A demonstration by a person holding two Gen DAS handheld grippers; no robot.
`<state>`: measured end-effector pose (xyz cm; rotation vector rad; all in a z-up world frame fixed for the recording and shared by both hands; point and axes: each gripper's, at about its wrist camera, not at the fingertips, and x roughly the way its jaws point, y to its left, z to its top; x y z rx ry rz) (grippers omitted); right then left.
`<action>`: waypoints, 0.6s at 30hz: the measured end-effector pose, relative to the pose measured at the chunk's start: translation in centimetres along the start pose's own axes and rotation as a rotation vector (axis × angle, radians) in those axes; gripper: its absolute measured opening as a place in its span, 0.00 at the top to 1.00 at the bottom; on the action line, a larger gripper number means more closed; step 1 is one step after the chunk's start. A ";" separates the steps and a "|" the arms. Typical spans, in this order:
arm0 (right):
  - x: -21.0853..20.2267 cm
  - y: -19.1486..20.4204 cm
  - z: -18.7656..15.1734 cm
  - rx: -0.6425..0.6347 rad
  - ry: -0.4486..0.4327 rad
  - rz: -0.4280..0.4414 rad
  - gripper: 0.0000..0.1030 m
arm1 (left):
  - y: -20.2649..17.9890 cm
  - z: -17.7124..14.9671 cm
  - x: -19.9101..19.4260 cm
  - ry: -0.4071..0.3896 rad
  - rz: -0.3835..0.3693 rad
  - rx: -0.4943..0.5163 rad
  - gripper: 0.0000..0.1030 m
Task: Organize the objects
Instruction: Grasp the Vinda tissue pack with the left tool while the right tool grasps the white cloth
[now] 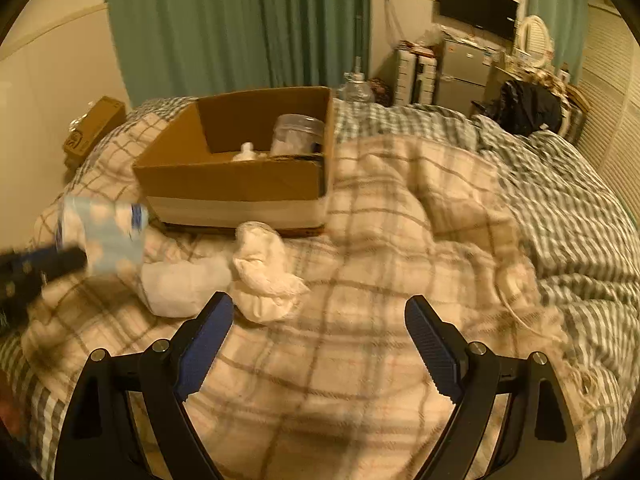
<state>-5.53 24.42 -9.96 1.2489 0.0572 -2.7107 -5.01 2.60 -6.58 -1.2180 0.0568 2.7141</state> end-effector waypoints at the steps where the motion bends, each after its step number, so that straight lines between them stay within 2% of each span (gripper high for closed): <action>1: 0.4 0.4 0.2 -0.015 0.003 0.012 0.15 | 0.3 0.3 0.3 0.004 0.013 -0.001 0.81; 6: 4.4 2.8 0.8 -0.113 0.072 0.038 0.15 | 1.9 0.6 3.1 0.021 0.095 0.001 0.81; 11: 8.9 3.9 0.4 -0.172 0.160 0.035 0.17 | 2.7 -0.6 5.2 0.070 0.103 -0.012 0.81; 13: 10.4 4.1 0.2 -0.177 0.203 0.047 0.35 | 2.8 -0.9 5.4 0.080 0.102 -0.013 0.81; 14: 10.9 4.1 0.0 -0.177 0.219 0.050 0.40 | 2.8 -0.9 5.5 0.081 0.100 -0.012 0.81; 16: 11.4 4.1 -0.3 -0.181 0.246 0.058 0.65 | 2.8 -1.0 5.2 0.076 0.096 -0.012 0.81; 18: 10.8 4.1 -0.5 -0.179 0.243 0.061 0.75 | 2.8 -1.1 4.8 0.073 0.091 -0.012 0.81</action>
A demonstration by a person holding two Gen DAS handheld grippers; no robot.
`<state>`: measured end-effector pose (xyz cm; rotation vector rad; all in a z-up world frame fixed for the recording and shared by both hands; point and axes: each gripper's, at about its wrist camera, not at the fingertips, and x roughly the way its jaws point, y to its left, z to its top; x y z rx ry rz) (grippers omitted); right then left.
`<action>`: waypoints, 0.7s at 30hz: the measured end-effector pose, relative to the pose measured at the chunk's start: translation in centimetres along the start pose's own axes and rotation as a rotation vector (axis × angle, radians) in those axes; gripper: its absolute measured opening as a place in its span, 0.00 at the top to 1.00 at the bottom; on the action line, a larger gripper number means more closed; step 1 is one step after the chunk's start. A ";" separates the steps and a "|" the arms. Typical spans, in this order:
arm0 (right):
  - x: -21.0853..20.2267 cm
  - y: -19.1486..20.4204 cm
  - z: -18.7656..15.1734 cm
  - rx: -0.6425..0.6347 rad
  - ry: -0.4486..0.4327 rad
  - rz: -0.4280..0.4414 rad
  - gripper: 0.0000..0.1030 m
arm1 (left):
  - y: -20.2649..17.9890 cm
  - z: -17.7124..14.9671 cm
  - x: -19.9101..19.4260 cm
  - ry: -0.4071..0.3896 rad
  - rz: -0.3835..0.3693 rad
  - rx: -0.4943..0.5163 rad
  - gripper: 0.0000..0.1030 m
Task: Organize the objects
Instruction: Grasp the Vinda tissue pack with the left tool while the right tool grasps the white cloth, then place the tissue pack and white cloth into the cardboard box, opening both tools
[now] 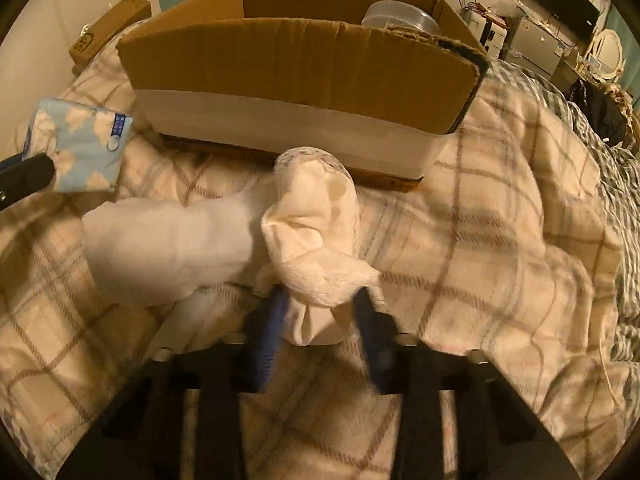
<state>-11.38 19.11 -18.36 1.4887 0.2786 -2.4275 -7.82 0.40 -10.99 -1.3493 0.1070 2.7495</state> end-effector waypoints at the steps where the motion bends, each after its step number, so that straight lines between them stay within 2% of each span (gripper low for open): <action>1: -0.7 -0.1 -0.2 0.006 -0.012 0.004 0.80 | -0.1 0.0 -0.2 -0.001 -0.003 -0.001 0.81; 7: -7.4 -0.4 -0.8 0.032 -0.133 -0.003 0.84 | -0.1 0.4 -2.8 -0.029 -0.036 -0.005 0.81; 10: -11.2 -0.6 0.4 0.030 -0.196 -0.019 0.84 | -0.5 1.5 -4.6 -0.064 -0.054 0.010 0.81; 15: -16.8 -1.2 4.0 0.039 -0.306 -0.026 0.84 | -1.1 5.8 -6.9 -0.150 -0.046 0.051 0.81; 21: -19.2 -1.6 9.6 0.038 -0.380 -0.017 0.84 | -1.6 12.0 -6.0 -0.215 -0.062 0.090 0.81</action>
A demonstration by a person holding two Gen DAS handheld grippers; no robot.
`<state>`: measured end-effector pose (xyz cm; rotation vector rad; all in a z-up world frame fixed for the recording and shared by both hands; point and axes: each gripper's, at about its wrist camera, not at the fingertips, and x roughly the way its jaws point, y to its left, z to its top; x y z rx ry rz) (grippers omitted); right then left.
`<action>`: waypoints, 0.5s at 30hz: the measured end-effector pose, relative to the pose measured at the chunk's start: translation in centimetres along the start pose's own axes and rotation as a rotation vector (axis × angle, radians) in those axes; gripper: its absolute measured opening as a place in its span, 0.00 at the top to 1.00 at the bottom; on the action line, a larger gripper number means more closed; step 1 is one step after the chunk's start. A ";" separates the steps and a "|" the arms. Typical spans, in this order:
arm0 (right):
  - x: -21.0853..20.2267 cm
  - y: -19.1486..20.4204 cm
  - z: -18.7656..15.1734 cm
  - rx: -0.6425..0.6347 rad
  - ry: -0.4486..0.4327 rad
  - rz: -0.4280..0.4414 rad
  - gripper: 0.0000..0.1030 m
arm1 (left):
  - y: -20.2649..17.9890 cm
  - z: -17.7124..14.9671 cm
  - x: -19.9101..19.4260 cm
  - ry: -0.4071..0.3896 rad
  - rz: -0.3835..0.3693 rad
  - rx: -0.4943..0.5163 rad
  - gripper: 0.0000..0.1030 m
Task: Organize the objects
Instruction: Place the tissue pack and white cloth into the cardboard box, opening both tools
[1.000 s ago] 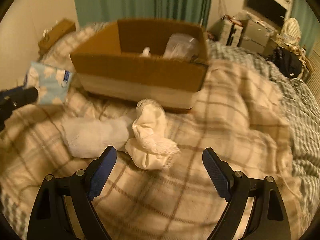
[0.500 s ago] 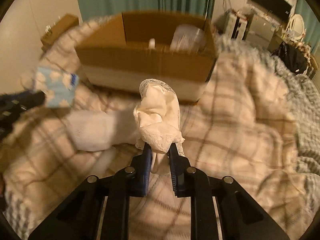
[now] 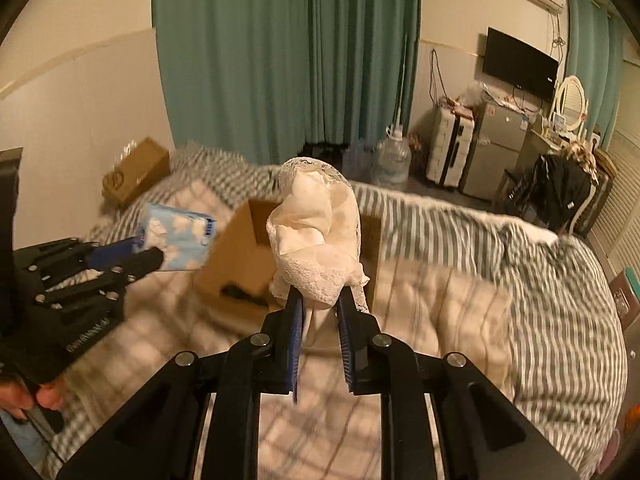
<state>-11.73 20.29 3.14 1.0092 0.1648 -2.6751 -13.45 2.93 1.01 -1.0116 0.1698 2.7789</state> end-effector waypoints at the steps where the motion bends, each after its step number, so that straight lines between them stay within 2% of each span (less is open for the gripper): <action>1: 0.7 0.1 1.3 -0.006 -0.005 -0.001 0.84 | 0.1 0.7 0.7 0.000 -0.008 0.000 0.81; 7: 6.7 -0.3 4.1 -0.013 0.021 0.014 0.84 | 0.6 3.1 6.7 0.023 -0.006 0.007 0.81; 15: 14.6 -1.3 3.0 0.000 0.085 0.024 0.85 | 0.4 1.9 13.6 0.091 -0.011 0.027 0.81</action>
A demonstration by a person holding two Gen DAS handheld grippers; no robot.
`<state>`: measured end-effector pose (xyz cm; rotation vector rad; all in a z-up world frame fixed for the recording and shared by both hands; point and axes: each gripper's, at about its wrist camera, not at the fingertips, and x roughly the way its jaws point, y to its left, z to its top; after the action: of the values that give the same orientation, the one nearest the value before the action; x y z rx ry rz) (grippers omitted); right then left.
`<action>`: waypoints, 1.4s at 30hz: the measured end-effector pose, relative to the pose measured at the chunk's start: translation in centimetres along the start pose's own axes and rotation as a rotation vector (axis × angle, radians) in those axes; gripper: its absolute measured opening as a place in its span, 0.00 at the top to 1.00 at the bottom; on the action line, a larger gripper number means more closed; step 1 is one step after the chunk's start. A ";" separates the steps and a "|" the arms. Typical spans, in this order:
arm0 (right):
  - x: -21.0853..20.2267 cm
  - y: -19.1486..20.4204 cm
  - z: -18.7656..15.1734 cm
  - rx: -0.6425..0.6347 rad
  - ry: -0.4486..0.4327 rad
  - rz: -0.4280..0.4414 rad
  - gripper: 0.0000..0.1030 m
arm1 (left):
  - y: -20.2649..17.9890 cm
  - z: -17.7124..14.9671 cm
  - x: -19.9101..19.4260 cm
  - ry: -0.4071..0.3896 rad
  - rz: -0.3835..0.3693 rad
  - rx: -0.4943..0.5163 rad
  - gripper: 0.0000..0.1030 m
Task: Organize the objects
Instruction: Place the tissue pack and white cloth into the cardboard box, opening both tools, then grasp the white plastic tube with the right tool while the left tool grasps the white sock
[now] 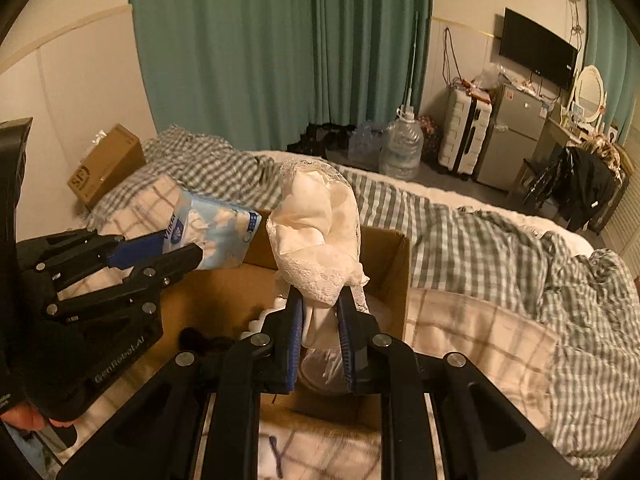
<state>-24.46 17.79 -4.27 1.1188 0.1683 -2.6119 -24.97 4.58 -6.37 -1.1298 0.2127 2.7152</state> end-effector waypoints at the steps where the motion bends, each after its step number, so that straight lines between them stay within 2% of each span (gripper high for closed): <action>1: 0.6 -0.3 -0.3 0.005 0.009 0.004 0.85 | -0.2 -0.3 0.3 0.004 0.001 -0.001 0.81; 4: 1.4 -1.0 -0.8 0.022 -0.007 -0.009 0.83 | -0.3 -0.9 0.9 0.004 0.009 0.004 0.78; 5: 1.3 -1.2 -0.8 0.034 -0.014 -0.013 0.79 | -0.5 -1.0 0.9 0.002 0.011 0.009 0.76; 6: 1.2 -1.5 -0.9 0.050 -0.017 -0.016 0.60 | -0.6 -1.1 0.7 0.001 0.009 0.015 0.71; 7: 0.9 -1.9 -0.9 0.074 -0.021 -0.020 0.41 | -0.6 -1.2 0.4 0.001 0.010 0.019 0.51; 8: 0.5 -2.1 -0.9 0.088 -0.029 -0.025 0.37 | -0.5 -1.3 -0.3 -0.006 0.018 0.018 0.37; 9: 0.0 -2.3 -1.0 0.094 -0.038 -0.031 0.37 | -0.5 -1.3 -0.9 -0.022 0.028 0.011 0.16; 10: -0.8 -2.3 -0.9 0.097 -0.044 -0.036 0.37 | -0.3 -1.4 -1.9 -0.047 0.038 0.002 0.09; 12: -2.8 -2.2 -0.9 0.092 -0.055 -0.056 0.37 | 0.0 -1.6 -4.1 -0.089 0.043 -0.009 0.09; 14: -5.2 -1.9 -0.9 0.082 -0.073 -0.072 0.37 | 0.3 -1.6 -6.2 -0.086 0.040 -0.004 0.09; 22: -16.6 1.3 -4.3 -0.002 -0.114 -0.146 0.37 | 0.7 -2.9 -16.4 -0.146 0.042 0.032 0.04; 25: -19.9 2.8 -5.6 -0.013 -0.129 -0.161 0.37 | 0.5 -4.4 -19.3 -0.152 0.035 0.048 0.03; 29: -22.2 4.7 -8.0 -0.023 -0.127 -0.186 0.37 | 0.6 -7.5 -21.2 -0.127 0.015 0.031 0.03; 36: -20.4 7.3 -13.1 -0.017 -0.057 -0.177 0.37 | 1.1 -14.3 -19.0 -0.051 0.026 -0.045 0.03; 42: -13.4 8.7 -18.2 -0.001 0.087 -0.111 0.37 | 1.2 -19.5 -14.7 0.063 0.051 -0.048 0.03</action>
<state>-0.44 16.47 -7.09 1.2579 0.2580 -2.6595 -1.77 -2.42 -9.46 -1.2415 0.1889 2.7456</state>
